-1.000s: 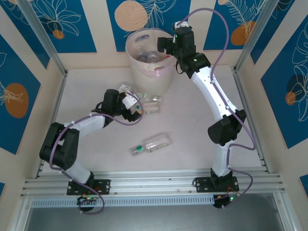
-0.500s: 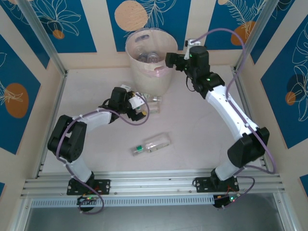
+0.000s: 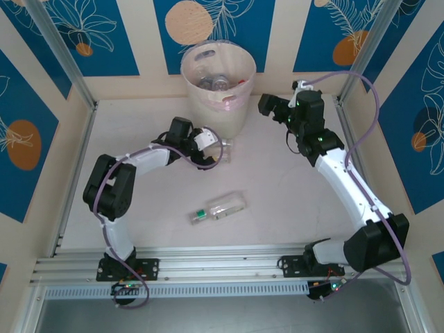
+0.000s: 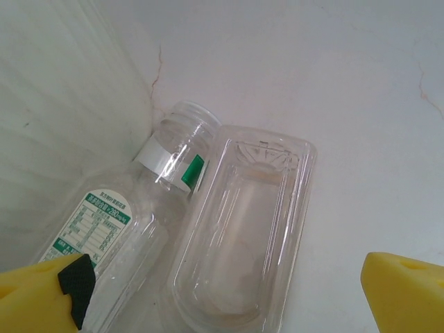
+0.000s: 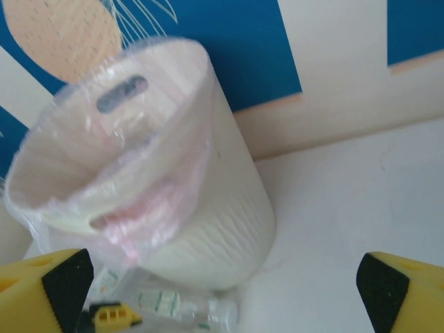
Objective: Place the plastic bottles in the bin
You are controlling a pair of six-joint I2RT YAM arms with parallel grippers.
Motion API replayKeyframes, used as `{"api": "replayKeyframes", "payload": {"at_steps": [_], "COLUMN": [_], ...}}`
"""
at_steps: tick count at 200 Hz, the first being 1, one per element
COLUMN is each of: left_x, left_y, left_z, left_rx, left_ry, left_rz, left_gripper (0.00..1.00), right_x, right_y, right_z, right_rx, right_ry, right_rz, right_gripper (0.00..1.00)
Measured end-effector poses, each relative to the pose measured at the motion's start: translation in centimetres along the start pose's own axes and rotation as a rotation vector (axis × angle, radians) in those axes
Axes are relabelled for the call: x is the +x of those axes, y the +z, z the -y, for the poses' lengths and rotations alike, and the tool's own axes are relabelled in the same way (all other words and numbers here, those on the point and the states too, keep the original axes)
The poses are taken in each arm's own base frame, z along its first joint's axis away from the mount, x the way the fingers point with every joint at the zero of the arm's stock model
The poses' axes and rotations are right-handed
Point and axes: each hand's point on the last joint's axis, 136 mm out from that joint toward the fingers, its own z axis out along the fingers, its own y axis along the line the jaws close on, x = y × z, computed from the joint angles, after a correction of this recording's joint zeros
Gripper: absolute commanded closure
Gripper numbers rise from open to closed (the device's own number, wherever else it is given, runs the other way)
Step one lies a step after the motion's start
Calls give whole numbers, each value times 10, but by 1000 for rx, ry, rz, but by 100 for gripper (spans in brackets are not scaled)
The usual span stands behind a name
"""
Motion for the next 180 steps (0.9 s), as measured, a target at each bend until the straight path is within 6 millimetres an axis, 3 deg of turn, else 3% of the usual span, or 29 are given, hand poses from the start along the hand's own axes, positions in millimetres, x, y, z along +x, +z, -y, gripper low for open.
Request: {"api": "replayKeyframes", "payload": {"at_steps": [30, 59, 107, 180], "left_x": [0, 7, 11, 9], "left_y": [6, 8, 13, -1], "left_z": [1, 13, 49, 56], "left_rx": [40, 87, 174, 207], "left_ry": [-23, -45, -45, -51], "left_rz": [-21, -65, -129, -172], "left_gripper": [4, 5, 7, 6], "right_x": [33, 51, 44, 45], "right_y": [-13, -21, -28, -28], "right_z": [24, 46, 59, 61], "right_rx": [52, 112, 143, 148], "right_ry": [28, 63, 102, 120], "right_rz": [-60, -82, -50, -49], "right_gripper": [0, 0, 0, 0]}}
